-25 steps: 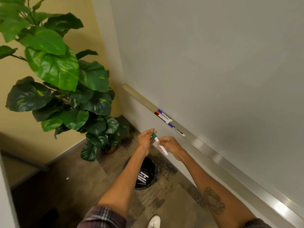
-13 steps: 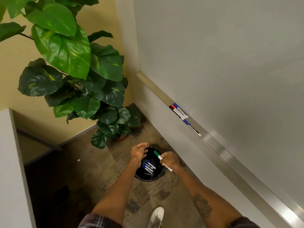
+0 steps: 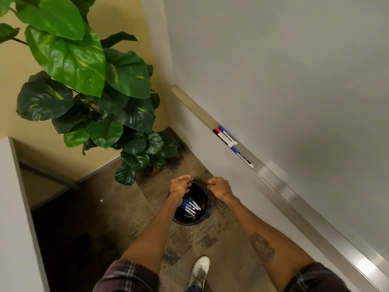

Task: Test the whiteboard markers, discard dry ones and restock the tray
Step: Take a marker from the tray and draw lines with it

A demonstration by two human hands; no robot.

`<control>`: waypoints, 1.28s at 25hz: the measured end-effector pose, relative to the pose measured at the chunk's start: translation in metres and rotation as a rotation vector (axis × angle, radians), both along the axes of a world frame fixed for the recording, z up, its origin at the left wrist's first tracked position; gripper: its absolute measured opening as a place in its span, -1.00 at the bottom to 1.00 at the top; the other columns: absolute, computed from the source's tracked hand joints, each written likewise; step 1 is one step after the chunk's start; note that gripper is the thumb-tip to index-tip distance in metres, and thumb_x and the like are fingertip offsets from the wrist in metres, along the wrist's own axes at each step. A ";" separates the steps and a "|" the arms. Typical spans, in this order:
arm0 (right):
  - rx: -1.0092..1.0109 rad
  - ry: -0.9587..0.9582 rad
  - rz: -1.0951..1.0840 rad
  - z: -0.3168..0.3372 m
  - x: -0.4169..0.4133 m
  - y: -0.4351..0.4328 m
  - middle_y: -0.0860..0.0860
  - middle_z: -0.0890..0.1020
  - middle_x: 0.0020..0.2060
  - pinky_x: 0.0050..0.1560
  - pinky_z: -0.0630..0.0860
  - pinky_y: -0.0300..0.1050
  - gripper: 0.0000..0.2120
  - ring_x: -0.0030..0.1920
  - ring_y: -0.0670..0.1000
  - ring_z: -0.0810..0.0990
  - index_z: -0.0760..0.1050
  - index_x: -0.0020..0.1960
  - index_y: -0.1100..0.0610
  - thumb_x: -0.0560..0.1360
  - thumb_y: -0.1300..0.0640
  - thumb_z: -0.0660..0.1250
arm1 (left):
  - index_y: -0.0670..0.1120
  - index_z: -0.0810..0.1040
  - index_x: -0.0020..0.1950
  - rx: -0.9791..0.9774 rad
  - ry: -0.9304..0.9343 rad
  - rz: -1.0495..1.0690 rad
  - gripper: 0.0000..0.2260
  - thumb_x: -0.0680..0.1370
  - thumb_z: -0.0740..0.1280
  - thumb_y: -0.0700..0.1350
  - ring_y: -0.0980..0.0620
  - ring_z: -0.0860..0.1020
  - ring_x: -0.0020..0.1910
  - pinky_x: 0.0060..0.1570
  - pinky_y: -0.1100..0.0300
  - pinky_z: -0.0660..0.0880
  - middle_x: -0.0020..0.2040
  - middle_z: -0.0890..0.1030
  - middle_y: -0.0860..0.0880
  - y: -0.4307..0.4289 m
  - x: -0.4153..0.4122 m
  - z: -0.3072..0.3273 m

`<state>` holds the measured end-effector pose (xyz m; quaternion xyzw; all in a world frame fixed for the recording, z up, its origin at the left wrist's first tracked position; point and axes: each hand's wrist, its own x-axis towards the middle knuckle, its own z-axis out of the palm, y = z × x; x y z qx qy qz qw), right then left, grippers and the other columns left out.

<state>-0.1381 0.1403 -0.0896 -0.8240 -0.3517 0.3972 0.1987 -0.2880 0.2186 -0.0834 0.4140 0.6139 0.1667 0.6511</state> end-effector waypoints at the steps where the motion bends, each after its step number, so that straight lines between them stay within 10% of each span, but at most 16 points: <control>1: 0.004 0.015 -0.020 0.001 0.003 -0.009 0.10 0.63 0.22 0.33 0.43 -0.10 -0.72 0.26 0.10 0.56 0.60 0.23 0.16 0.53 0.18 0.38 | -0.13 0.64 0.11 0.006 -0.002 -0.023 -0.82 0.66 0.25 -0.14 0.00 0.60 0.07 0.11 0.08 0.53 0.08 0.66 -0.01 -0.005 0.008 0.001; 32: 0.289 -0.276 -1.013 0.060 0.186 -0.541 0.16 0.62 0.19 0.18 0.46 -0.15 -0.71 0.15 0.11 0.61 0.53 0.28 0.24 0.58 0.28 0.27 | 0.02 0.62 0.00 0.079 -0.129 -1.019 -0.95 0.58 0.37 -0.10 -0.04 0.64 0.05 0.02 0.12 0.55 0.13 0.67 -0.10 -0.437 0.290 0.055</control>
